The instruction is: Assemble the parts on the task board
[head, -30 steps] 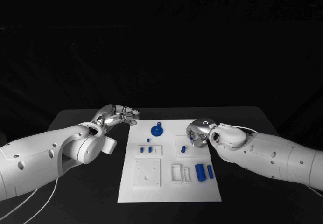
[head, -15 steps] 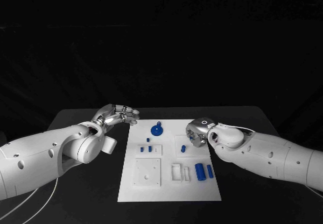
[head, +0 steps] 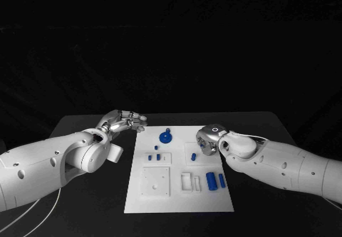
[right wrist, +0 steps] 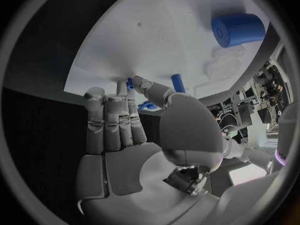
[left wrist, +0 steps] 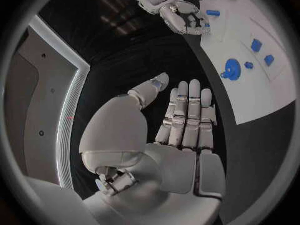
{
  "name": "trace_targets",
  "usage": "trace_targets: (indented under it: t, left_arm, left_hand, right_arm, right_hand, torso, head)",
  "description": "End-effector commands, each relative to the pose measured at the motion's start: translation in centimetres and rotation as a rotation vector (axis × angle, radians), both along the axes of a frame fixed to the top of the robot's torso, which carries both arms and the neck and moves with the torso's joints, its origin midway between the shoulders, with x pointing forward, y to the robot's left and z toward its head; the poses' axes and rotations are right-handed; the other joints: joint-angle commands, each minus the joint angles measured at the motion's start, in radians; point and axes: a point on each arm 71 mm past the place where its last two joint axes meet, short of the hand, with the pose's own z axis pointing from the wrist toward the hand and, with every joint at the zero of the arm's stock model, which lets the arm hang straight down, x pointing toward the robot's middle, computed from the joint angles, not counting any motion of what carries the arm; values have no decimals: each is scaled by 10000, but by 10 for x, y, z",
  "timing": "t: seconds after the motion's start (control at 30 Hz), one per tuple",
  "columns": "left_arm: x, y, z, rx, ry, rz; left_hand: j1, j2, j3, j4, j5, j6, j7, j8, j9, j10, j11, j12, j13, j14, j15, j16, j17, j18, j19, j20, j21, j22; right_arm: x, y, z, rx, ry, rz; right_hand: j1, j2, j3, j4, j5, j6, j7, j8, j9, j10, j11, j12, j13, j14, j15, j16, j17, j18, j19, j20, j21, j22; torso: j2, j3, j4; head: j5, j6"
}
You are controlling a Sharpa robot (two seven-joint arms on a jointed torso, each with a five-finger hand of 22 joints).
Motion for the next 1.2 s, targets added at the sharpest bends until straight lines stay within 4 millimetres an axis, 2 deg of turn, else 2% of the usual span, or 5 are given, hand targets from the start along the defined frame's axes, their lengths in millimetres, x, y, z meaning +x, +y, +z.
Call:
trace_targets:
  t: [0.03, 0.33, 0.87, 1.07, 1.2]
  left_arm:
    - [0, -1, 2, -137, -63, -121]
    - [0, 1, 2, -123, -102, -44]
    - [3, 7, 1, -66, -136, 141]
    - [4, 9, 1, -51, -163, 229]
    - [5, 9, 1, -120, -164, 289]
  left_hand:
    - [-27, 95, -58, -22, -23, -70, -16, 42, -9, -87, -2, 30, -14, 17, 48, -68, 16, 192, 12, 32, -58, 11]
    - [-28, 98, -62, -23, -20, -68, -19, 46, -9, -84, -3, 32, -15, 26, 48, -80, 27, 194, 14, 33, -61, 15]
    - [-34, 98, -68, -22, -17, -69, -20, 49, -11, -84, -3, 32, -16, 32, 48, -98, 40, 197, 17, 34, -65, 20]
    - [-40, 100, -71, -20, -13, -71, -20, 49, -12, -85, -2, 31, -17, 36, 49, -108, 48, 198, 18, 36, -67, 22]
    - [-40, 99, -72, -20, -12, -72, -20, 50, -12, -86, -2, 31, -17, 37, 49, -113, 51, 199, 19, 36, -68, 23]
  right_arm:
    - [-2, 1, -1, -107, -374, 13]
    - [-4, 1, 5, 414, -1060, 50]
    - [-13, -5, 21, 1295, -1237, 246]
    - [-26, 6, 35, 2441, -1123, 676]
    - [-37, 24, 41, 3083, -1120, 1224]
  right_hand:
    - [-39, 36, 25, -43, 26, 90, 7, 42, 22, 107, 7, 33, 23, 70, 3, 35, -15, 1142, 55, -19, 23, 138]
    - [-70, -42, 167, -54, 1, 203, -36, 61, 37, 246, -42, 23, 47, 170, -45, 25, -52, 1142, 149, -58, 40, 138]
    - [-72, -162, 305, 20, -51, 261, -58, 61, 50, 321, -66, -11, 62, 246, -70, 0, -84, 1142, 227, -98, 36, 125]
    - [-71, -177, 330, 45, -48, 266, -60, 58, 53, 332, -69, -21, 64, 259, -73, -7, -90, 1142, 242, -106, 33, 122]
    - [-68, -179, 340, 52, -44, 264, -59, 55, 52, 332, -69, -26, 64, 262, -74, -11, -94, 1142, 246, -109, 30, 120]
  torso:
    - [-2, 0, 3]
    - [0, -14, 13]
    - [-14, 2, -13]
    - [-17, 9, -21]
    - [-25, 1, -27]
  head:
    - [-4, 5]
    - [9, 11]
    - [70, 19]
    - [129, 41]
    - [264, 58]
